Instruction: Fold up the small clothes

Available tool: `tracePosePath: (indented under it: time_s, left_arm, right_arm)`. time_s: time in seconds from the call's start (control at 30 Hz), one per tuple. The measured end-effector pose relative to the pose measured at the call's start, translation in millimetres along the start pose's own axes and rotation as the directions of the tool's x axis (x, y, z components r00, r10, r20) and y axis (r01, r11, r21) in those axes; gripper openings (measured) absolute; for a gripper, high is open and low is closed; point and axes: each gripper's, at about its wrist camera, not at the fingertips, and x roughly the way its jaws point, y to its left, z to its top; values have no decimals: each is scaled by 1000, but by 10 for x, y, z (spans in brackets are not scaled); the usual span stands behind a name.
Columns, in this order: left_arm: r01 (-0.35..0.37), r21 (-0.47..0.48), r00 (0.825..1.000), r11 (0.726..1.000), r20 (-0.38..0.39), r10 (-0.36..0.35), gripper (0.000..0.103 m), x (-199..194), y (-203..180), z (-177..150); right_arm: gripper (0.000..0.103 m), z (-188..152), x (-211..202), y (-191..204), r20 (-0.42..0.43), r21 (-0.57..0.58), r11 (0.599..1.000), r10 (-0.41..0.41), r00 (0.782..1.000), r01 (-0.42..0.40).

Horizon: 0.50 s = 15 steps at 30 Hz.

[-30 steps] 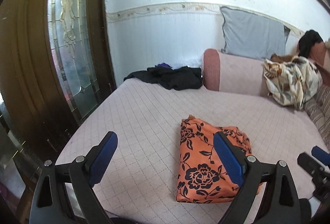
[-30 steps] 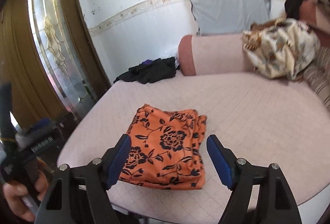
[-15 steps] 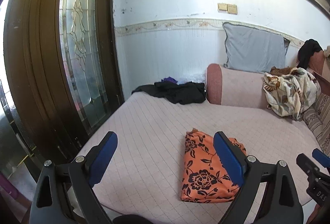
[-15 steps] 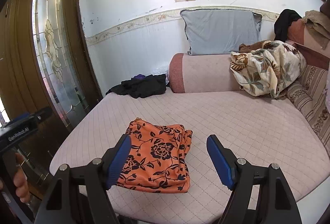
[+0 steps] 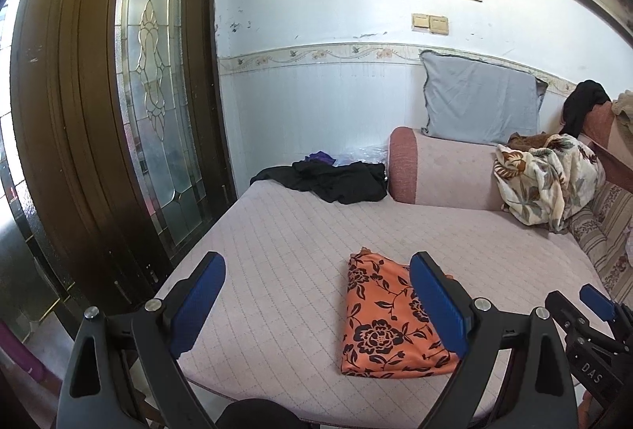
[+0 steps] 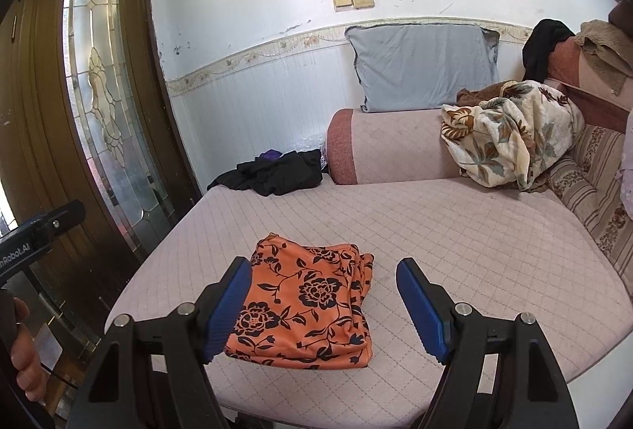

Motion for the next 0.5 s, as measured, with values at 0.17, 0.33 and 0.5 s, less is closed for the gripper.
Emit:
tracePosePath:
  time_s: [0.17,0.33,0.5]
  left_arm:
    - [-11,16,999,1000,34,10,94,-114,1,41]
    - [-36,11,998,999,49,35,94,-139,19,102]
    - [-26,-15,999,1000,35,27,94,-29,16,159]
  right_arm:
    - [79,30,-79,26,10,5,1000,6,1000,-6]
    - [79,80,-59,87,15,-11,999,30,999,-30]
    - [79,36,88,108,-6,-4,999,53,999,-53]
